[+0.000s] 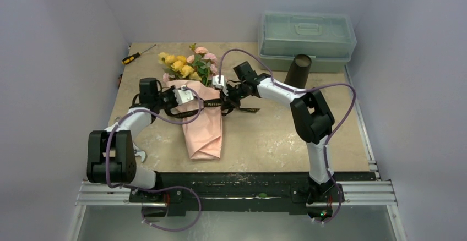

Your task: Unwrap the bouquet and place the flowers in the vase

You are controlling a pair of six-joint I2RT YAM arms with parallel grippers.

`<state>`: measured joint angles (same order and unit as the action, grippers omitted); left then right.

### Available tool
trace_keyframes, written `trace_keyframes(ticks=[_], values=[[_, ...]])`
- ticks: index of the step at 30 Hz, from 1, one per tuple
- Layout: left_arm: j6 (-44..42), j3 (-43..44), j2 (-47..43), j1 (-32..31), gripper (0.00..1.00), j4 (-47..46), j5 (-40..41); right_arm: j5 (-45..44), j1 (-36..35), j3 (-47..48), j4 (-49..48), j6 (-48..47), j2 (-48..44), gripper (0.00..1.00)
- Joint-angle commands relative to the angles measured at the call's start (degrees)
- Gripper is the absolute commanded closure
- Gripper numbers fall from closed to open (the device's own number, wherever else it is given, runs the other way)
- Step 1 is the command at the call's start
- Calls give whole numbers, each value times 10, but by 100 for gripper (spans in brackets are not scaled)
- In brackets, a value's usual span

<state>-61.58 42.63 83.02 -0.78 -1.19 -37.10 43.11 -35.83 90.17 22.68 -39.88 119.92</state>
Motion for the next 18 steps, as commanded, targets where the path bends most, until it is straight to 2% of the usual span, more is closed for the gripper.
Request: trace_keyframes(ticks=[1, 9, 10, 11, 13, 14, 15, 16, 18], values=[[17, -4, -27, 52, 100, -14, -6, -4, 20, -23, 35, -42, -43, 100], [-31, -4, -36, 135, 100, 41, -21, -25, 54, -86, 95, -119, -82, 100], [-46, -5, -38, 135, 100, 50, -25, -27, 54, -89, 100, -126, -83, 97], [-64, -8, -40, 136, 100, 60, -32, -26, 53, -89, 105, -129, -84, 93], [-83, -15, -56, 133, 100, 68, -54, -23, 53, -74, 121, -127, -82, 74], [-89, -16, -63, 126, 95, 73, -62, -15, 52, -63, 124, -117, -81, 61], [-90, -15, -71, 113, 85, 76, -64, -7, 51, -52, 121, -105, -80, 53], [-90, -15, -78, 100, 77, 78, -67, -1, 47, -43, 115, -92, -80, 48], [-88, -13, -86, 71, 68, 77, -69, 11, 40, -25, 102, -69, -79, 42]])
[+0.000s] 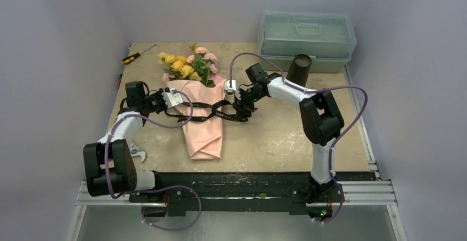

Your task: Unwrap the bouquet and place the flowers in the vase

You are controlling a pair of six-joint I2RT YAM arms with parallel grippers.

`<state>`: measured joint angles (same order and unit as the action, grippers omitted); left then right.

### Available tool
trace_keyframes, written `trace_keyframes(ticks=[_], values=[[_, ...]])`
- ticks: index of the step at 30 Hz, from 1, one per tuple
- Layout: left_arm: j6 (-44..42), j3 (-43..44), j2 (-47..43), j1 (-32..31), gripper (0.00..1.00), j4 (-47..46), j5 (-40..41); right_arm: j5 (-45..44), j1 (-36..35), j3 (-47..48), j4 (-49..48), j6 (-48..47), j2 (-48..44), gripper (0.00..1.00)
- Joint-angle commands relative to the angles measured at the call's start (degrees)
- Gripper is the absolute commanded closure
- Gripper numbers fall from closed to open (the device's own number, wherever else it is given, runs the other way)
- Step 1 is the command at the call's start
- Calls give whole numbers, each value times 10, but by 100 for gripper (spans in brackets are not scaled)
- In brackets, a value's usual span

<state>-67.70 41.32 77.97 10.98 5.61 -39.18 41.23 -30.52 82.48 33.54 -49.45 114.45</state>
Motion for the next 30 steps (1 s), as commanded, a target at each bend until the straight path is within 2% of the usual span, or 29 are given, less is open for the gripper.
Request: trace_keyframes(ticks=[1, 5, 8, 12, 16, 23, 30], values=[[-25, 2, -38, -62, 64, 9, -46, 33, -17, 62, -12, 37, -21, 40], [3, 9, -30, -118, 52, -11, -47, 45, -33, 96, -26, 70, -4, 35], [23, 15, -13, -155, 48, -30, -45, 49, -44, 112, -36, 88, 15, 35], [79, 22, 17, -194, 48, -95, -35, 56, -48, 127, -57, 128, 43, 36], [99, 36, 50, -225, 48, -118, -28, 57, -45, 132, -89, 177, 60, 37], [72, 43, 90, -241, 48, -115, -20, 44, -30, 144, -91, 180, 72, 39], [60, 50, 116, -254, 49, -111, -10, 46, -30, 160, -54, 156, 75, 43]])
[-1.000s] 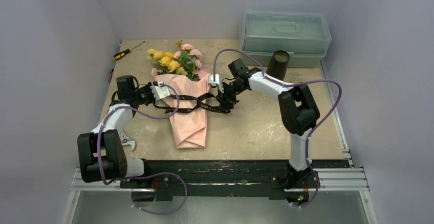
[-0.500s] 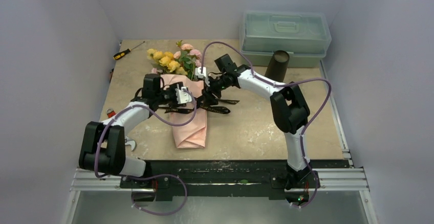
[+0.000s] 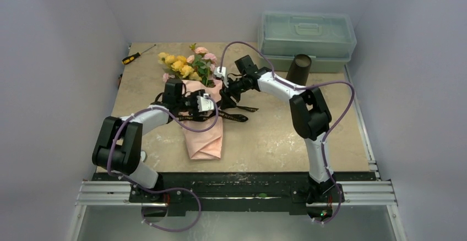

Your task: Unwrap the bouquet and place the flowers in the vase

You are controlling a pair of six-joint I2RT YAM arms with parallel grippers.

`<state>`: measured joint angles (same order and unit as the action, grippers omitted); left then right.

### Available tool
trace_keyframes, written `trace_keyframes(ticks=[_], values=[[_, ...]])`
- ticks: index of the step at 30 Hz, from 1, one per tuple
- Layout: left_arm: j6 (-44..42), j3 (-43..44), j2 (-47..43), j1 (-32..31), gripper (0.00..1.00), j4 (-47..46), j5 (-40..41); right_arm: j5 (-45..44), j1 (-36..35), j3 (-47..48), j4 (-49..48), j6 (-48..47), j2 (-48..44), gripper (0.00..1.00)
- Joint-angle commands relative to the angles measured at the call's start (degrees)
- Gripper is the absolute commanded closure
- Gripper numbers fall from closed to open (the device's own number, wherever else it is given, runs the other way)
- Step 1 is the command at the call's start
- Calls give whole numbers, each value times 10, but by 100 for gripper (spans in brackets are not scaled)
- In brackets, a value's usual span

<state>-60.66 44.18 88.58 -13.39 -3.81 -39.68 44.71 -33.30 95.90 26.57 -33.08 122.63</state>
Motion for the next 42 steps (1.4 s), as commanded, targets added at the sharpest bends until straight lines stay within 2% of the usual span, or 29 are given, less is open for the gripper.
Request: trace_keyframes(ticks=[1, 6, 12, 14, 16, 19, 20, 33, 42], values=[[-10, 21, 12, -11, 50, -18, -3, 13, -3, 25, 16, -5, -9, 43], [4, 20, 16, -12, 64, -31, 5, 23, -12, 1, 15, 4, -27, 46], [27, 17, 9, -12, 89, -50, 14, 12, -25, -20, -6, 27, -19, 50], [30, 14, 5, -12, 95, -53, 18, 7, -25, -19, -6, 26, -14, 58], [43, 13, -1, -12, 100, -61, 26, 9, -25, -15, 0, 16, -8, 74], [80, 15, -12, -1, 100, -79, 44, 3, -23, -8, 23, -2, -8, 98], [95, 18, -15, 9, 100, -83, 48, -1, -22, -14, 25, -5, -11, 100], [323, 72, -85, 229, 100, -87, 53, -30, 8, -77, 49, -19, -71, 100], [342, 79, -114, 379, 100, -18, 70, -43, 32, -91, 64, -25, -93, 100]])
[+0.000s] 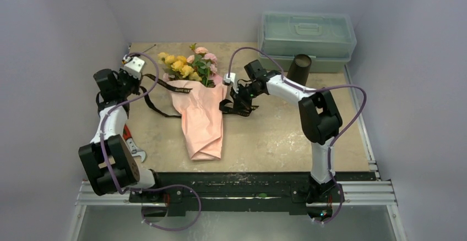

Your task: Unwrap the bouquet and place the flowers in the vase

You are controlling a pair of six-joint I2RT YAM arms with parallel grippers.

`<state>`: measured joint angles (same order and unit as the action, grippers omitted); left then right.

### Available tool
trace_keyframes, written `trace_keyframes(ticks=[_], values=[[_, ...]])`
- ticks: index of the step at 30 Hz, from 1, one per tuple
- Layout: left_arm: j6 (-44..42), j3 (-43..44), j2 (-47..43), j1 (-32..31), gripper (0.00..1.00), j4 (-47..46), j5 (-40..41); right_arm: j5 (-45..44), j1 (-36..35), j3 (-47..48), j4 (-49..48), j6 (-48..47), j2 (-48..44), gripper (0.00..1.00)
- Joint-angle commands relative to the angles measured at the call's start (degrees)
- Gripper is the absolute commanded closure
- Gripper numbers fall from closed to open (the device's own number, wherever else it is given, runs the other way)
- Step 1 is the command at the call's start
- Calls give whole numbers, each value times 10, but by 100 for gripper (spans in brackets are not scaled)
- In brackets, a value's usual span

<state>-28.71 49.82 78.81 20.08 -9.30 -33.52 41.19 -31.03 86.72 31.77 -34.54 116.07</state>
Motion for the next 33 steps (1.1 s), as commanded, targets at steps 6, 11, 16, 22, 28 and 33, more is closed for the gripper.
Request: trace_keyframes(ticks=[6, 11, 16, 22, 28, 33], values=[[-69, 3, -19, 80, 100, 118, 63, -8, 29, 23, 28, -1, -36, 100], [-157, -47, -11, 110, 100, 146, 122, -5, 35, 38, 25, 16, -58, 100], [-200, -40, 9, 145, 100, 167, 135, -8, 39, 26, 97, -60, -67, 100], [-270, -37, 29, 146, 100, 173, 169, -31, 37, -18, 221, -216, -95, 73], [-362, 0, -5, 146, 35, 336, -13, -39, 45, 36, 242, -218, -73, 45], [-339, 12, -40, 118, 24, 345, -99, -73, 58, 84, 169, -173, -28, 44]])
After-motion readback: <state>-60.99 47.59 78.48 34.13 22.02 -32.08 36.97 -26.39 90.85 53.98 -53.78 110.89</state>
